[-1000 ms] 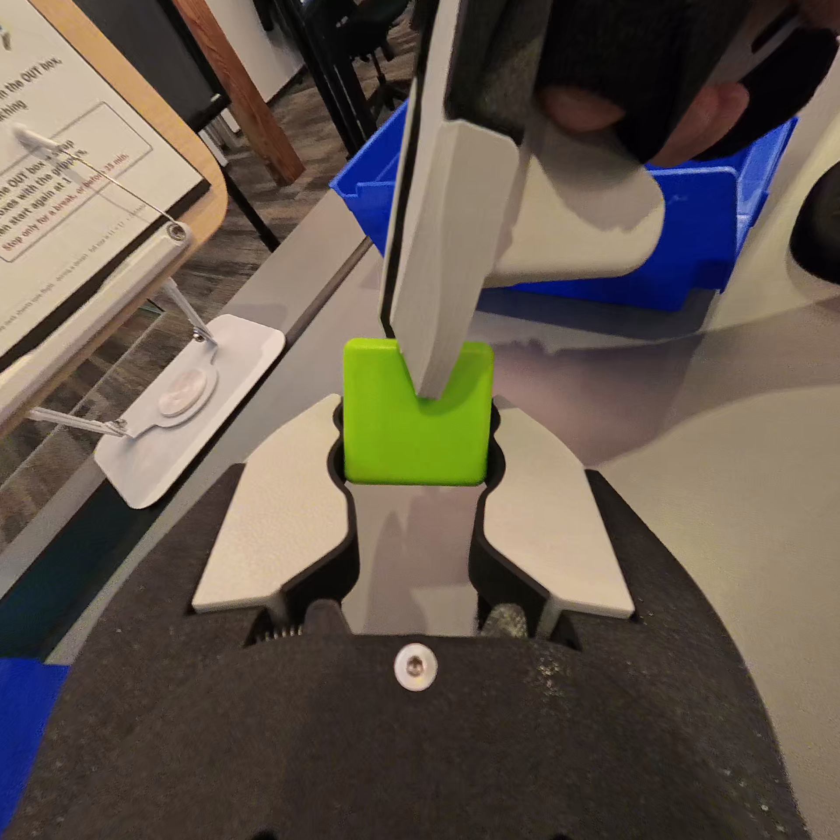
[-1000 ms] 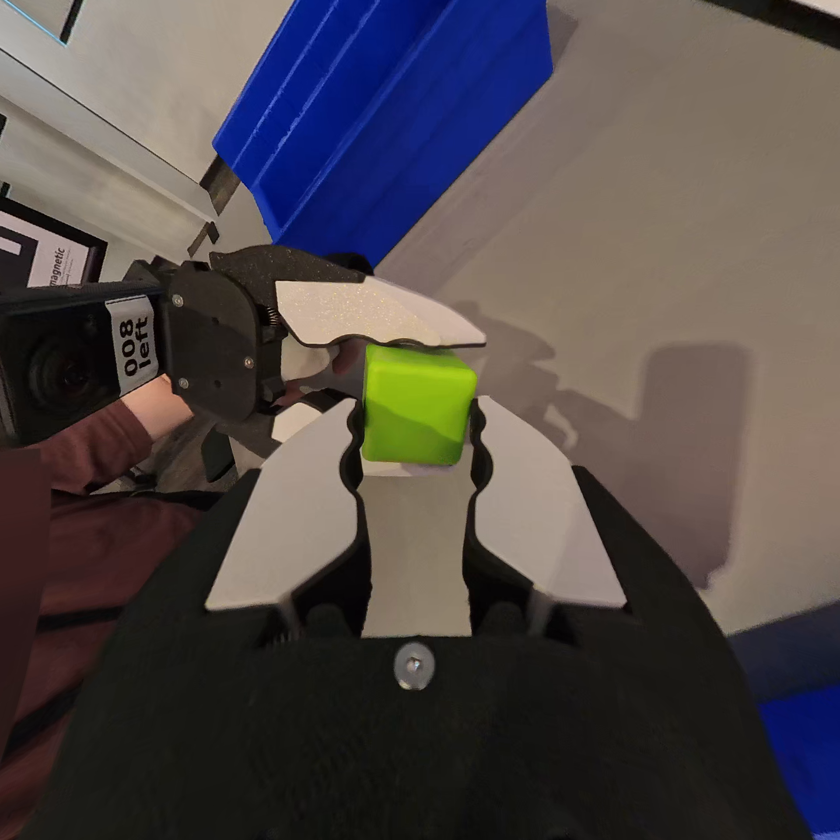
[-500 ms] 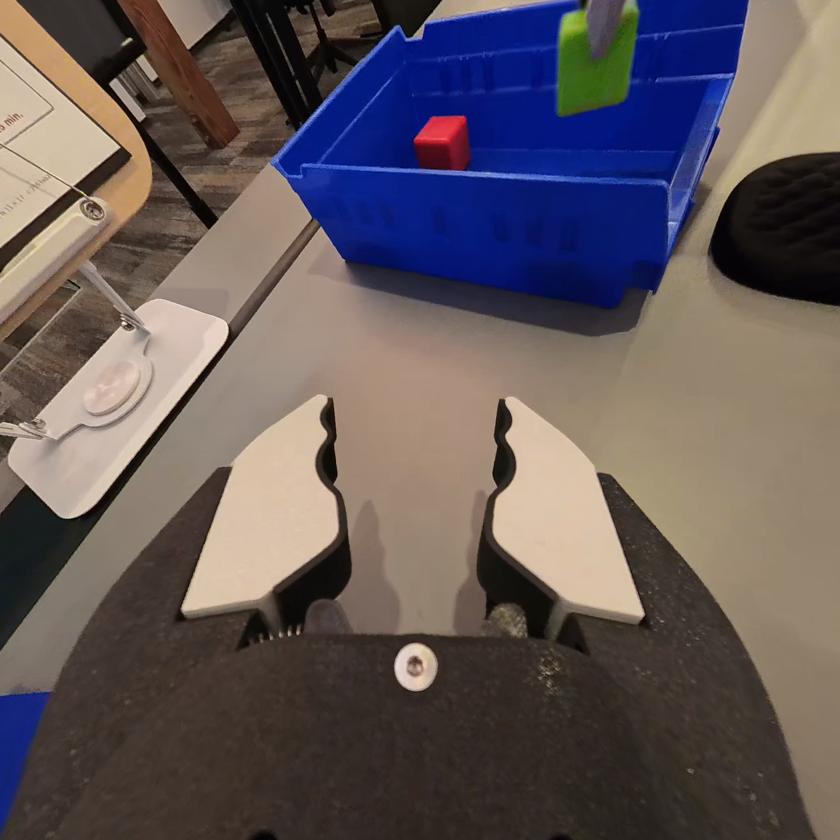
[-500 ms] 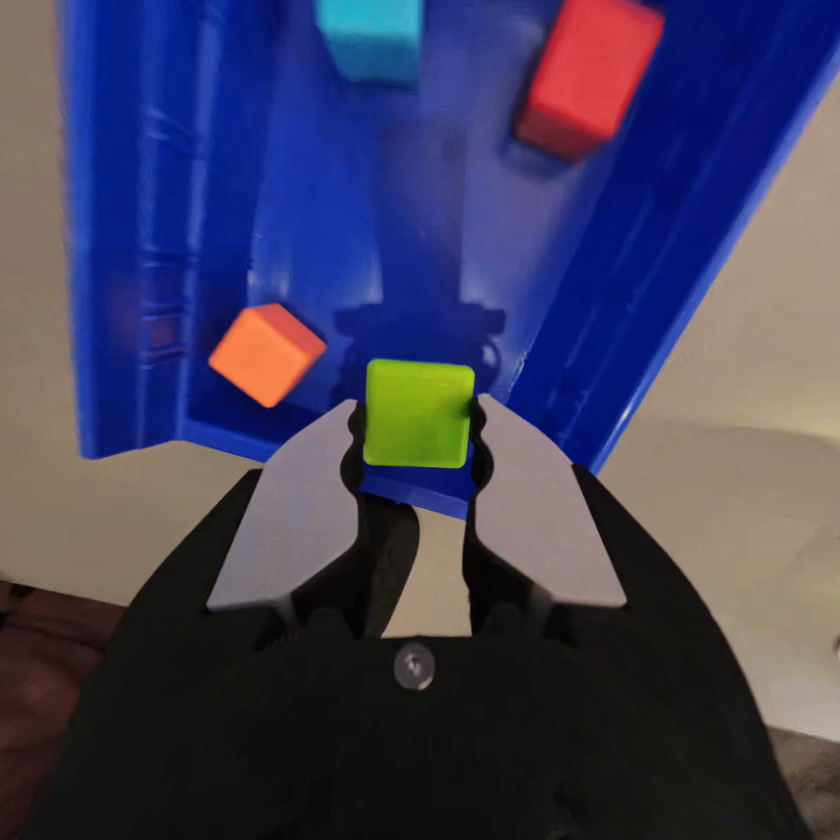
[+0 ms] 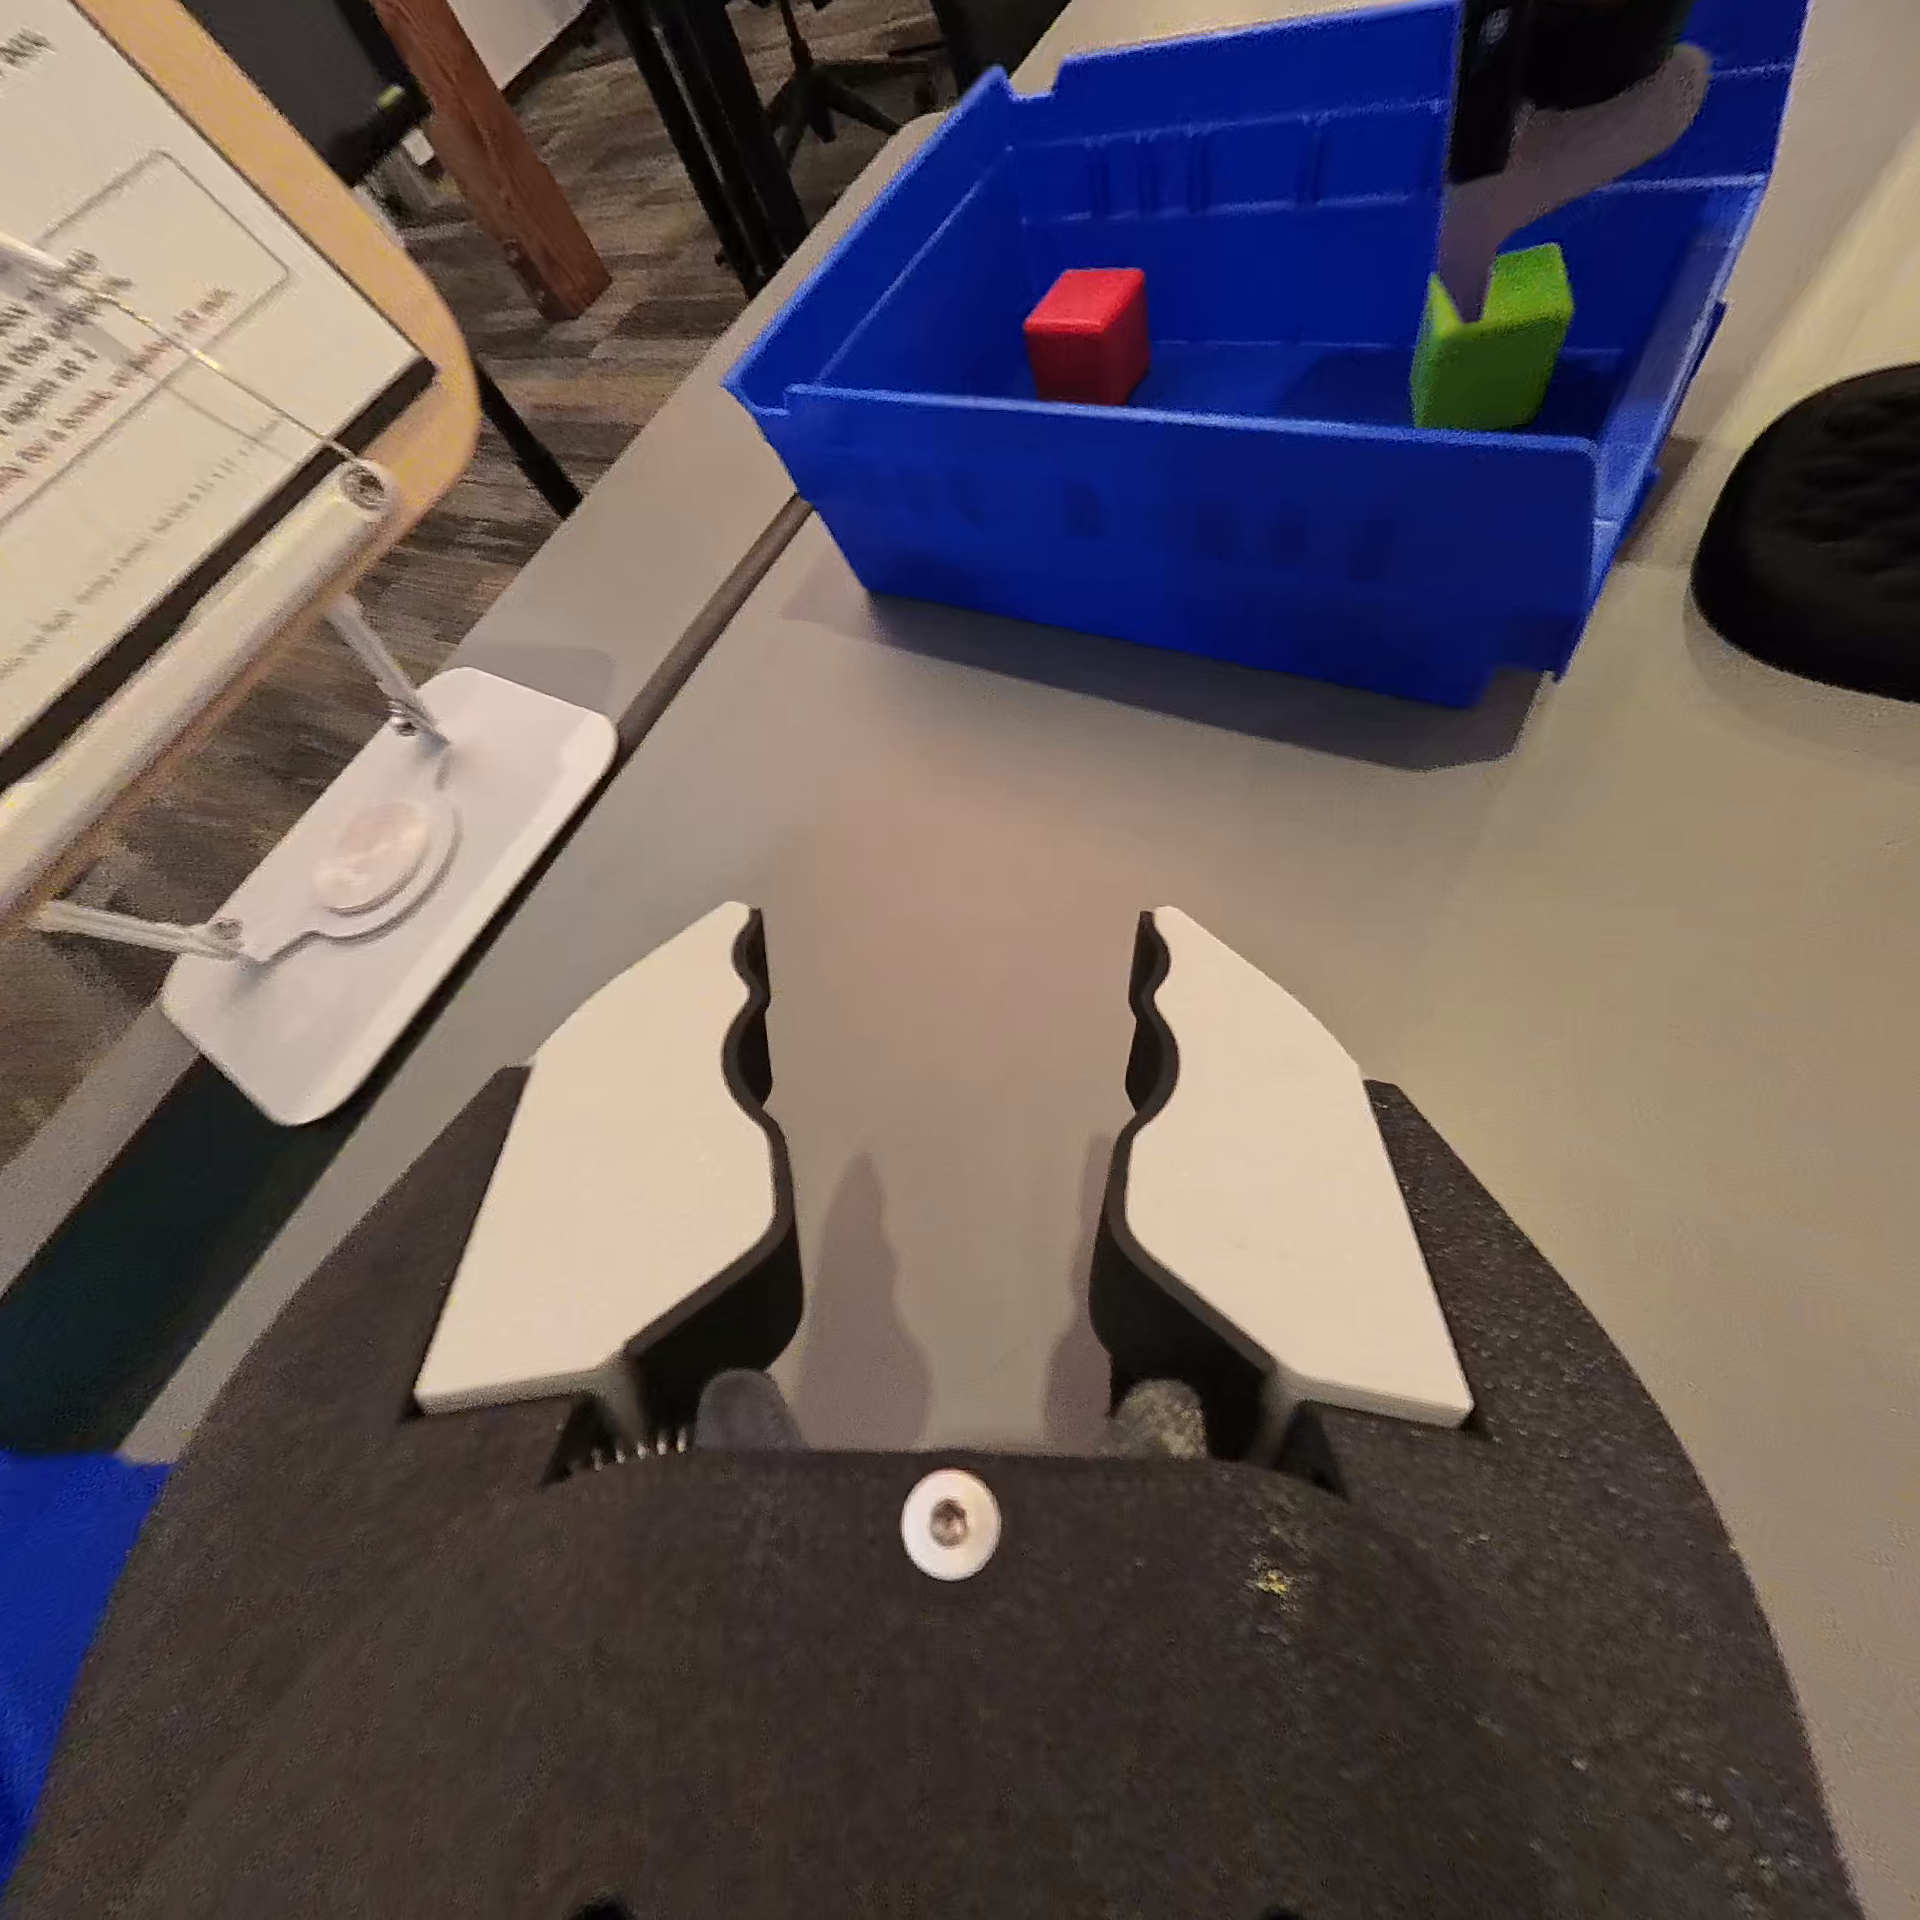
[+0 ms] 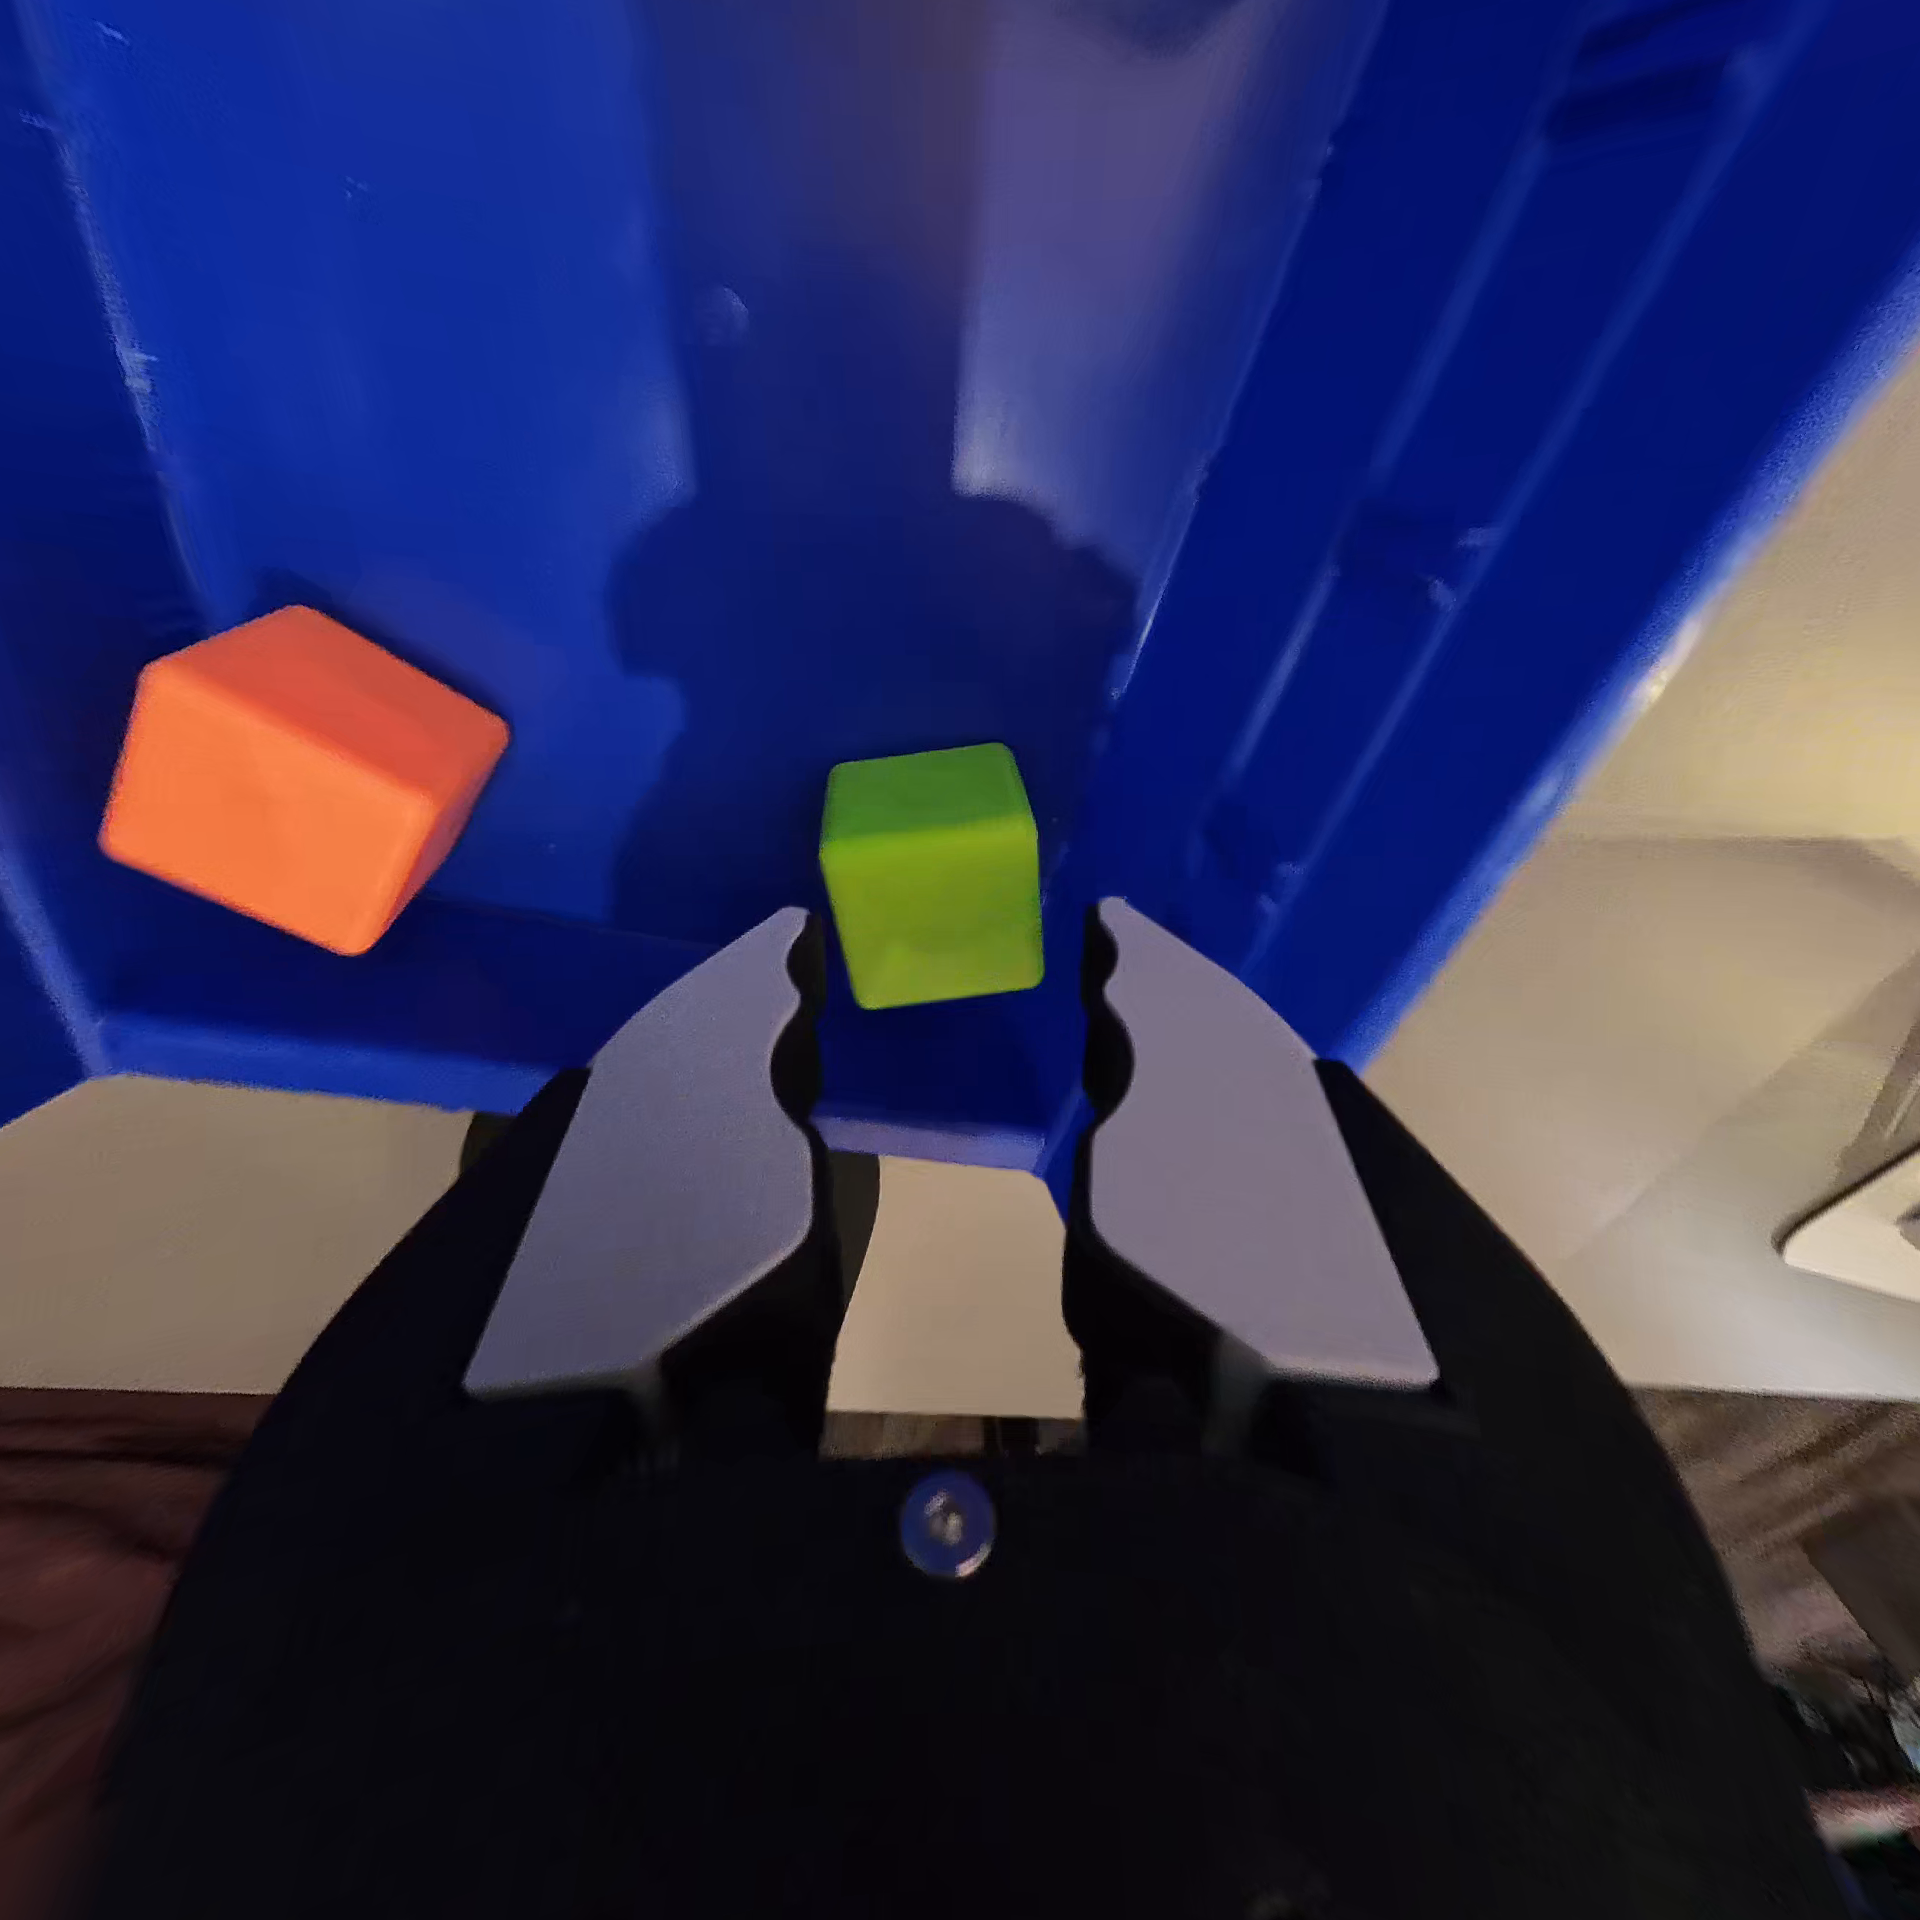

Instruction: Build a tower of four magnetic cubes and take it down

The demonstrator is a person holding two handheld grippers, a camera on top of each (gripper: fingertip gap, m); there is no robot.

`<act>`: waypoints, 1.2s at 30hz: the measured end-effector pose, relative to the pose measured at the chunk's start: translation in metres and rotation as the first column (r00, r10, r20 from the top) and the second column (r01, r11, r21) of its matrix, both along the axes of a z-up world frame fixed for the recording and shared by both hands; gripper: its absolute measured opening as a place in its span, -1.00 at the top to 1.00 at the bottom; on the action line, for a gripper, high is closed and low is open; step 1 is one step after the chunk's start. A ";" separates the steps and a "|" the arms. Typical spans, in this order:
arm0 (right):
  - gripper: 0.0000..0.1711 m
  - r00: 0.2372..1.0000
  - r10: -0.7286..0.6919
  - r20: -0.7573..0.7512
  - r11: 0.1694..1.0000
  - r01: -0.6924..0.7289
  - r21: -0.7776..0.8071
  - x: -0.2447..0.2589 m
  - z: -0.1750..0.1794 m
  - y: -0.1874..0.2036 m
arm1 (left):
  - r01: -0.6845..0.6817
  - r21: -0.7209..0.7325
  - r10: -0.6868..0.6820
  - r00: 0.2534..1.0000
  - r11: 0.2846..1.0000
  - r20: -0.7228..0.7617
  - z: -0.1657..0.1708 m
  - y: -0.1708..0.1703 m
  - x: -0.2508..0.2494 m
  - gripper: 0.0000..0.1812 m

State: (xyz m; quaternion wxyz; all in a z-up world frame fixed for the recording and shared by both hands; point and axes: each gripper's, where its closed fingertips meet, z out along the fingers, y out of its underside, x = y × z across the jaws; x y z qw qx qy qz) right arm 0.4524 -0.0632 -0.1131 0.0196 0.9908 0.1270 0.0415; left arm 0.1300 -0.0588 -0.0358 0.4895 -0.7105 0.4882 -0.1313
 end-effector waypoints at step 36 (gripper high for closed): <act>0.92 0.953 -0.086 -0.291 0.951 0.166 0.261 0.012 0.012 0.058 | -0.879 -0.417 0.684 0.451 0.230 -0.573 -0.072 0.022 -0.426 0.81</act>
